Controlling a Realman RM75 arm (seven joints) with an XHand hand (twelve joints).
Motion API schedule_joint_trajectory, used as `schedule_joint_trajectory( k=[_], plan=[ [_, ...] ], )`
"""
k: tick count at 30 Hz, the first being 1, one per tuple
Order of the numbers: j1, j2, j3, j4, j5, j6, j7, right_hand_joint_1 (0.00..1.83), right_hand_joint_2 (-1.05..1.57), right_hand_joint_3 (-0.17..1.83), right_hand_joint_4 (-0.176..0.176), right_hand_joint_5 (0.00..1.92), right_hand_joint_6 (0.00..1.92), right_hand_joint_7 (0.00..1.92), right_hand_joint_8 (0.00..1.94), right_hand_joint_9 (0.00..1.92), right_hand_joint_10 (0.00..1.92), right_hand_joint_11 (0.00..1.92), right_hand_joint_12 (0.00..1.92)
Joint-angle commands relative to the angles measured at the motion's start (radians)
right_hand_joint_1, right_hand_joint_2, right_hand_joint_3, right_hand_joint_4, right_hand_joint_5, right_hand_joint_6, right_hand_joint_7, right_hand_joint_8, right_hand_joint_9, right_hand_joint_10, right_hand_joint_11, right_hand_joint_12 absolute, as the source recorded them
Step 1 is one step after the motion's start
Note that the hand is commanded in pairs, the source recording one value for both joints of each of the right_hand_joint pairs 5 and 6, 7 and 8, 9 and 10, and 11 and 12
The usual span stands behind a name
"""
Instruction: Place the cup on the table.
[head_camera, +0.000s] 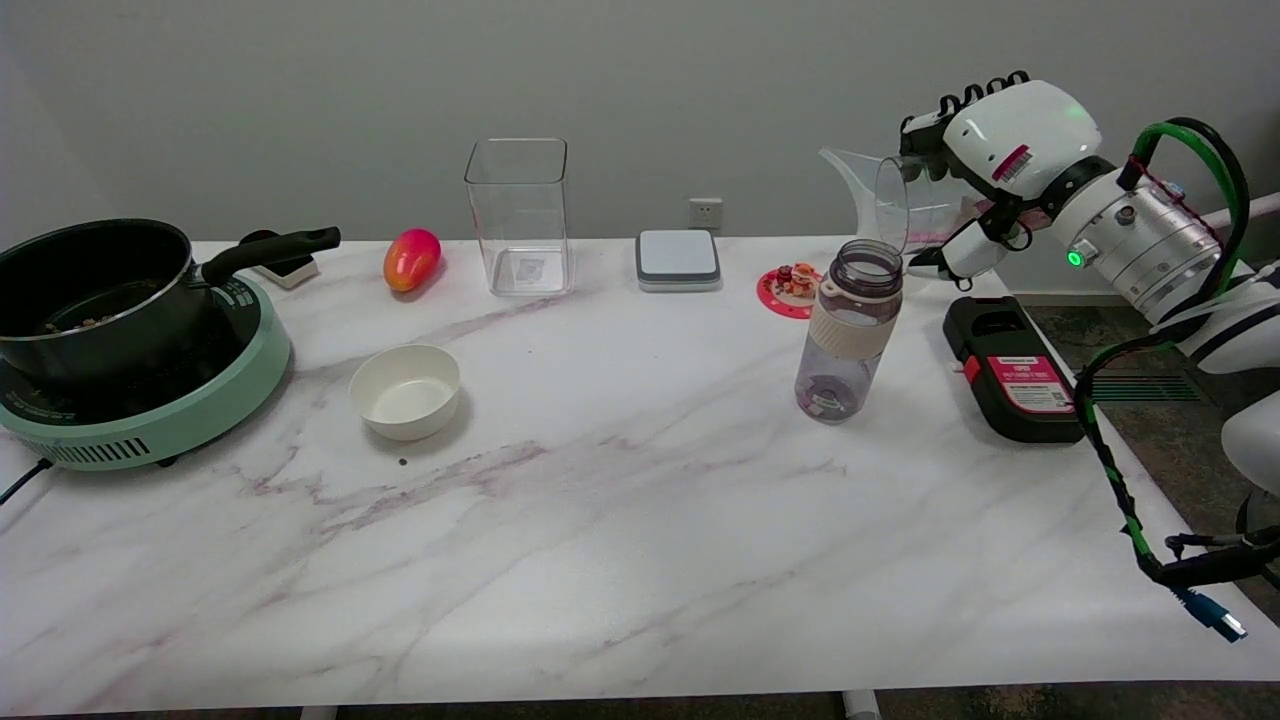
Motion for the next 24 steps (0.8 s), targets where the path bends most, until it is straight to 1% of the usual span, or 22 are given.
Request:
schedule_joint_trajectory(
  k=[1,24],
  plan=[
    [0.002,0.012,-0.003,0.025,-0.019,-0.061,-0.002,1.56,0.72,1.04,0.000,1.45,1.45,1.52,1.52,1.45,1.45,1.24,1.24],
    [0.006,0.012,-0.008,0.026,-0.014,-0.077,0.001,1.57,0.68,1.09,0.000,1.44,1.44,1.52,1.52,1.45,1.45,1.24,1.24]
  ],
)
